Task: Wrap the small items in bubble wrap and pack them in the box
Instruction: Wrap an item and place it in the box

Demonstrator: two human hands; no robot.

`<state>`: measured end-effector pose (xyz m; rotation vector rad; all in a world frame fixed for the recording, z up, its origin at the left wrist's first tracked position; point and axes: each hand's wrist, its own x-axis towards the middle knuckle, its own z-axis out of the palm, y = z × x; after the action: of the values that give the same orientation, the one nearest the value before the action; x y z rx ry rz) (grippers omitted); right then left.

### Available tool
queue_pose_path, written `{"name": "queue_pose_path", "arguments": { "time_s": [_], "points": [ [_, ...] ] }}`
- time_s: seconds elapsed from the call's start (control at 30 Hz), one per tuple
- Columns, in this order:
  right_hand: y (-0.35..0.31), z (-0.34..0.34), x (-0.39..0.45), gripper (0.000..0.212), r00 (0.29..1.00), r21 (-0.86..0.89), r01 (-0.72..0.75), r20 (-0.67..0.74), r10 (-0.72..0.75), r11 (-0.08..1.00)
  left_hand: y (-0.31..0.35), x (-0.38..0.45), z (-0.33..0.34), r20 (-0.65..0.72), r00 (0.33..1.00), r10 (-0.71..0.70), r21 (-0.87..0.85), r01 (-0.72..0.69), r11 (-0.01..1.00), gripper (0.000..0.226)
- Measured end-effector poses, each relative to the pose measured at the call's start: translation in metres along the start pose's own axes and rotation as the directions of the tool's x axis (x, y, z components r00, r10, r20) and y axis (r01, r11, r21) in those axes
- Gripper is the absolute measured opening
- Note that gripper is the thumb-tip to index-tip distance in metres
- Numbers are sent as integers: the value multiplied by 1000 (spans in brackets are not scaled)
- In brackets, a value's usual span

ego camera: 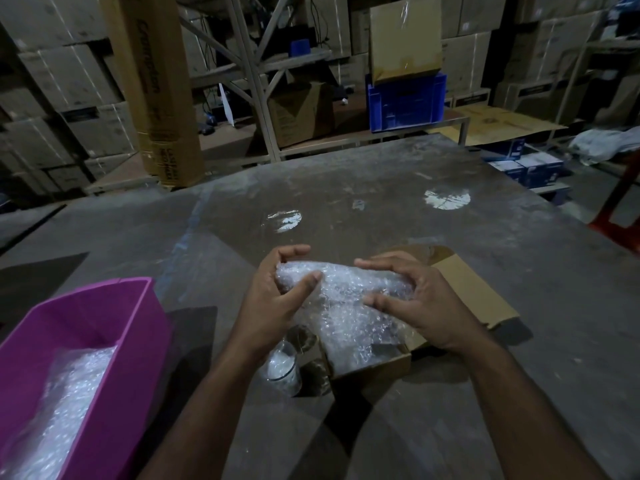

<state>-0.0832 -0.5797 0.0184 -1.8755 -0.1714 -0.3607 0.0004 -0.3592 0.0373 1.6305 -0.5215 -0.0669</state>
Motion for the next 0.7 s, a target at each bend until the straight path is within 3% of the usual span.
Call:
{"name": "queue_pose_path", "arguments": {
  "time_s": [0.17,0.33,0.4,0.53,0.7],
  "points": [
    [4,3,2,23,999,65,-4,-32,6,998,3,-2,1,13,1000,-11,9,11,1000,38],
    [6,1,4,9,997,14,-5,-74,6,1000,7,-2,0,112,992,-56,-163,74,984,29],
    [7,1,5,10,996,-35,11,-87,-14,999,7,-2,0,120,992,-29,-160,48,986,31],
    [3,2,4,16,998,108,-38,-50,43,993,4,-1,2,68,997,-30,-164,41,986,31],
    [-1,4,2,23,999,121,4,-37,0,993,6,-3,5,46,998,-45,-194,54,979,18]
  ]
}}
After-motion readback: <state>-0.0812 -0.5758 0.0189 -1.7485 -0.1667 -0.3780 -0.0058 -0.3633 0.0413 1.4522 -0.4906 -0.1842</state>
